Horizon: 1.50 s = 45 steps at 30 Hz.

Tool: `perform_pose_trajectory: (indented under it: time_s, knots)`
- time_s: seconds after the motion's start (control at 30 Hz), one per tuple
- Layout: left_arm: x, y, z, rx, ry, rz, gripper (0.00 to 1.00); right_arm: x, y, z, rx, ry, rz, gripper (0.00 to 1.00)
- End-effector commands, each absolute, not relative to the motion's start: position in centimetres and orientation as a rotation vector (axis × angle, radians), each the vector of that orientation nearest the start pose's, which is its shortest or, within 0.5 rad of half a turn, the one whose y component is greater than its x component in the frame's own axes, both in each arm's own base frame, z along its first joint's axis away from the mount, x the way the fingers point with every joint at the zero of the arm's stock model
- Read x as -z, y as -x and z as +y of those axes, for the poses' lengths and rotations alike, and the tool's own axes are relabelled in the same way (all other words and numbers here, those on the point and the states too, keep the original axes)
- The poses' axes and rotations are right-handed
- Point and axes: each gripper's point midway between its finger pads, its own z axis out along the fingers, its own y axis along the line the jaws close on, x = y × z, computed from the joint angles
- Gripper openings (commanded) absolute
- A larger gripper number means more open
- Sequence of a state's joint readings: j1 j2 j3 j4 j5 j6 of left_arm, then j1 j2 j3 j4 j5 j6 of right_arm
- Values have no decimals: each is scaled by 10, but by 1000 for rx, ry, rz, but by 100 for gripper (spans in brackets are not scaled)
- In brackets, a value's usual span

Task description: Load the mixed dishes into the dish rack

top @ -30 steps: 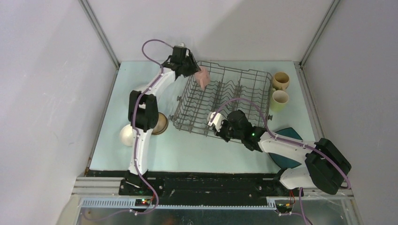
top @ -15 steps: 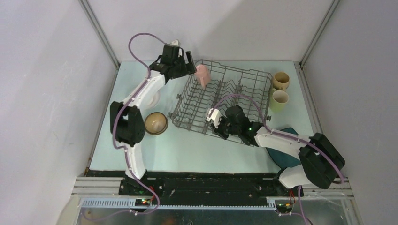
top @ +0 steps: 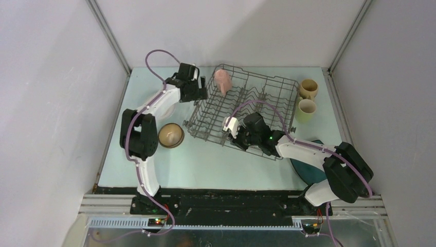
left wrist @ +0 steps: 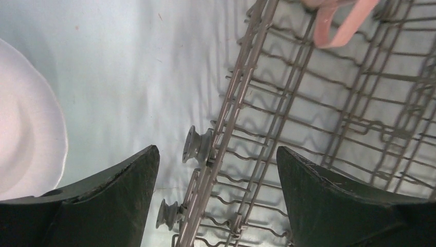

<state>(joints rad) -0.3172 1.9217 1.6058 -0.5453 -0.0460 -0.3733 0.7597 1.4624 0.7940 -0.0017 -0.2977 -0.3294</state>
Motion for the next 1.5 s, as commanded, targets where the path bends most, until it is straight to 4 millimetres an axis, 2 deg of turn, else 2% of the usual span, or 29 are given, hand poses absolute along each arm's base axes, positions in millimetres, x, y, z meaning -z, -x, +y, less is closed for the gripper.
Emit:
perform_pose_trajectory:
  time_s: [0.0,0.03,0.1,0.3,0.5,0.57,0.67,0.73,0.8,0.83,0.87,0.9,1.0,1.03,1.07,1.1,1.2,1.23,1.27,1.37,1.47]
  knots:
    - [-114,-470,-172,300,-1,2489,88,-107,-287,285,-433,1232,1829,12]
    - [-108,-467,-173,311,-5,2504,87,-107,-288,285,-433,1229,1830,12]
    - [-97,-462,-173,319,5,2529,77,-104,-288,284,-432,1225,1842,12]
    - [-93,-456,-141,301,142,2481,29,-101,-293,288,-436,1201,1844,13]
    - [-106,-453,-110,199,246,2426,18,-99,-304,296,-430,1193,1866,15]
    - [-107,-453,-105,199,271,2419,18,-101,-307,301,-434,1191,1870,20]
    - [-110,-454,-97,183,295,2406,21,-108,-306,309,-451,1184,1855,33]
    - [-116,-458,-91,181,299,2394,28,-117,-302,314,-466,1178,1834,45]
    - [-124,-462,-91,197,285,2392,39,-129,-296,318,-483,1179,1812,53]
    - [-125,-460,-91,196,283,2405,52,-137,-290,323,-507,1187,1786,55]
    - [-132,-461,-93,215,267,2398,59,-137,-281,325,-523,1213,1792,59]
    - [-134,-459,-94,221,265,2401,70,-145,-276,328,-543,1217,1776,61]
    - [-154,-450,-97,267,279,2352,85,-160,-258,337,-579,1228,1747,74]
    - [-157,-447,-97,275,289,2343,86,-163,-256,338,-585,1209,1756,85]
    - [-165,-439,-95,286,312,2313,89,-166,-253,341,-597,1172,1772,95]
    - [-170,-434,-93,285,328,2294,91,-168,-252,342,-603,1152,1781,97]
    - [-186,-400,-78,270,403,2199,95,-178,-250,341,-630,992,1873,99]
    - [-174,-386,-71,240,431,2213,95,-179,-251,338,-628,956,1894,100]
    - [-191,-375,-68,251,430,2159,95,-182,-251,333,-623,893,1927,100]
    - [-187,-336,-59,210,427,2144,91,-188,-247,321,-619,818,1973,100]
    - [-175,-310,-71,163,362,2178,87,-194,-249,307,-582,730,1975,100]
